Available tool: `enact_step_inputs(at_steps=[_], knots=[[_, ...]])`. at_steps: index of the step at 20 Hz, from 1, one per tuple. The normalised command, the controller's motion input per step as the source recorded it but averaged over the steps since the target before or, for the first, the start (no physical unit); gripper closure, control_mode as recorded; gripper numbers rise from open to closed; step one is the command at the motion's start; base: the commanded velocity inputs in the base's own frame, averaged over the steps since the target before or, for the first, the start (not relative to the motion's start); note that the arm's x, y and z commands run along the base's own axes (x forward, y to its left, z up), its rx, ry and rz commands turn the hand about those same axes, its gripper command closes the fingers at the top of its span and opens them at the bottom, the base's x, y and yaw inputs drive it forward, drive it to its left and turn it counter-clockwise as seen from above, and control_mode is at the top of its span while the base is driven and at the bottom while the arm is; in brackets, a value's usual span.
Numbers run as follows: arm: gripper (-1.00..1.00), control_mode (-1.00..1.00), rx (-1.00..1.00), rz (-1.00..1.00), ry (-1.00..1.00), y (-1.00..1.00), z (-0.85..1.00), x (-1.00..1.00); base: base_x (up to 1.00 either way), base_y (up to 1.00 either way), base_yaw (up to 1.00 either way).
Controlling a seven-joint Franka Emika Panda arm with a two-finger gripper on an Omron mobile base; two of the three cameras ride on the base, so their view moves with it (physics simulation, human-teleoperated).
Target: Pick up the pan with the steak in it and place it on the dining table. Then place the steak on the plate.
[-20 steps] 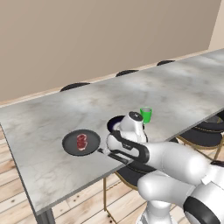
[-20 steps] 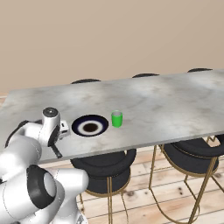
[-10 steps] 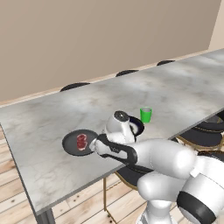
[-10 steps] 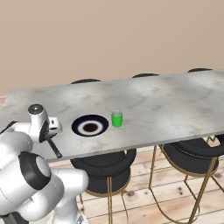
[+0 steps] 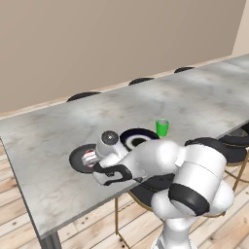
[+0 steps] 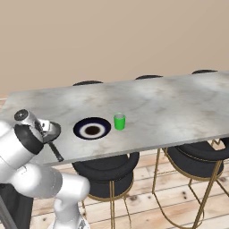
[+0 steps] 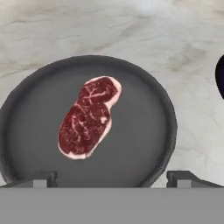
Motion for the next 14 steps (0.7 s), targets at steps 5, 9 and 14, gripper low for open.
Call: enact_step_inputs(at_steps=[5, 9, 14], knots=[[-1.00, -1.00, -0.01, -0.19, 0.00, 0.27, 0.00, 0.53, 0.00, 0.00, 0.00], [-1.00, -1.00, 0.00, -0.02, 0.03, 0.00, 0.01, 0.06, 0.00, 0.00, 0.00], [-1.00, -1.00, 0.02, 0.00, 0.10, -0.04, 0.01, 0.16, 0.00, 0.00, 0.00]])
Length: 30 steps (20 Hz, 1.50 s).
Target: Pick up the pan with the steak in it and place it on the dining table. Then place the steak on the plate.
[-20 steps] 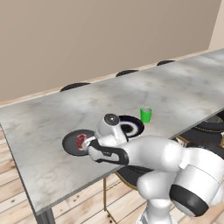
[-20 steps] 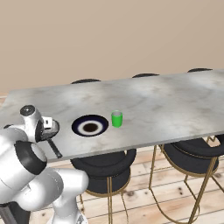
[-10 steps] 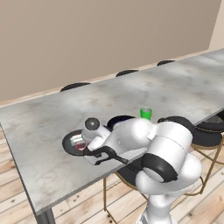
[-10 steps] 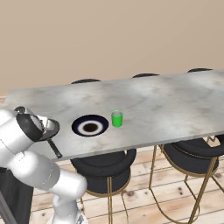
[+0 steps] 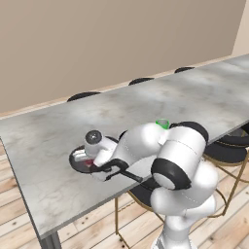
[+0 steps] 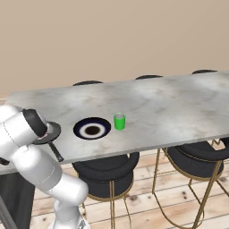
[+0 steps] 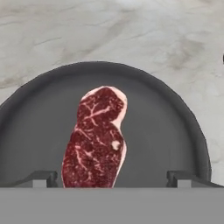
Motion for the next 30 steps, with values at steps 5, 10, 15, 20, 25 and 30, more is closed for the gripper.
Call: enact_step_inputs(at_steps=[5, 10, 15, 20, 25, 30], knots=[[-1.00, -1.00, 0.13, 0.00, 0.23, -0.26, 0.02, 0.16, 0.00, 0.00, 0.00], [-1.00, -1.00, 0.07, 0.00, 0.11, -0.13, 0.03, 0.09, 0.00, 0.00, 0.00], [-1.00, -1.00, 0.00, 0.00, 0.00, 0.00, 0.00, 0.03, 0.00, 0.00, 0.00], [-1.00, -1.00, 0.00, -0.04, 0.00, 0.13, -0.02, 0.20, 0.00, 0.00, 0.00], [-1.00, -1.00, 0.00, -0.08, 0.00, 0.34, -0.07, 0.31, 0.00, 0.00, 0.00], [-1.00, -1.00, 0.00, -0.07, 0.02, 0.33, -0.07, 0.20, 0.00, 0.00, 0.00]])
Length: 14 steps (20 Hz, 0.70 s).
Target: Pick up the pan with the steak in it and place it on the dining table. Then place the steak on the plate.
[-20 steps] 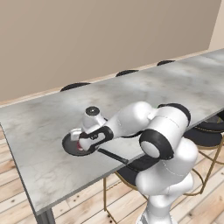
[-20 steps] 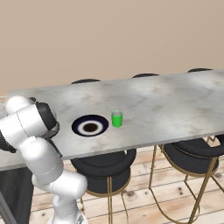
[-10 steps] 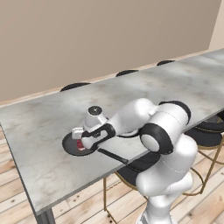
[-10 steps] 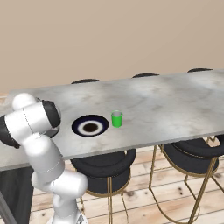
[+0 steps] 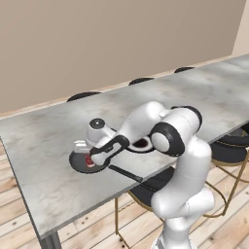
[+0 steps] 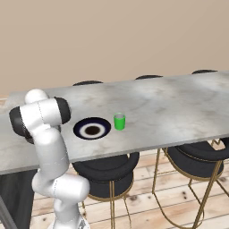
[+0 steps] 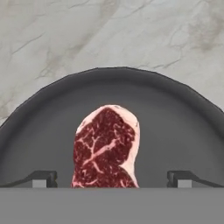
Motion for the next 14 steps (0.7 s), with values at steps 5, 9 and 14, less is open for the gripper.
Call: enact_step_inputs(at_steps=[5, 9, 14], knots=[[-1.00, -1.00, 0.00, -0.01, 0.00, 0.08, -0.01, 0.01, 0.00, 0.00, 0.00], [-1.00, -1.00, 0.00, 0.00, 0.00, 0.00, -0.11, 0.01, 0.00, 0.00, 0.00], [-1.00, -1.00, 0.00, 0.00, 0.00, -0.02, -0.19, 0.10, 0.00, 0.00, 0.00]])
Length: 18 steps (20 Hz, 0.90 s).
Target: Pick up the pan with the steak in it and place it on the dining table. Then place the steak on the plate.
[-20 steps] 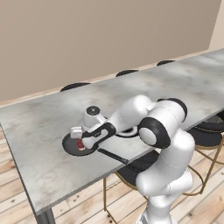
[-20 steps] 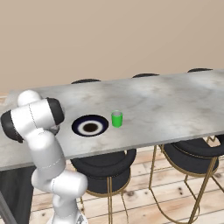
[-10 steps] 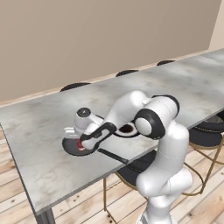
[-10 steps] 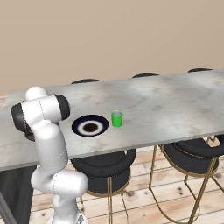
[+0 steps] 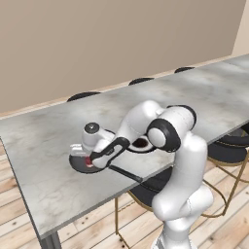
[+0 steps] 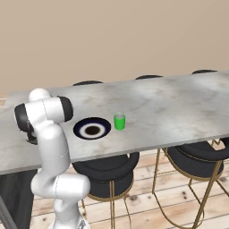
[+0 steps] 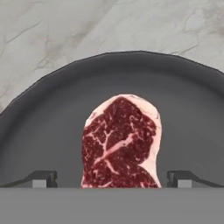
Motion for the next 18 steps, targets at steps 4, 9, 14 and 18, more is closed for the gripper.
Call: enact_step_inputs(at_steps=[4, 9, 14, 18], knots=[[-1.00, -1.00, 0.03, 0.00, 0.02, -0.07, -0.28, 0.22, 0.00, 0.00, 0.00], [-1.00, -1.00, 0.02, 0.00, 0.05, -0.02, -0.42, 0.11, 0.00, 0.00, 0.00], [1.00, -1.00, 0.00, 0.00, 0.02, 0.00, -0.56, 0.00, 0.00, 0.00, 0.00], [1.00, -1.00, -0.02, 0.00, 0.01, 0.00, -0.12, 0.00, 0.00, 0.00, 0.00]])
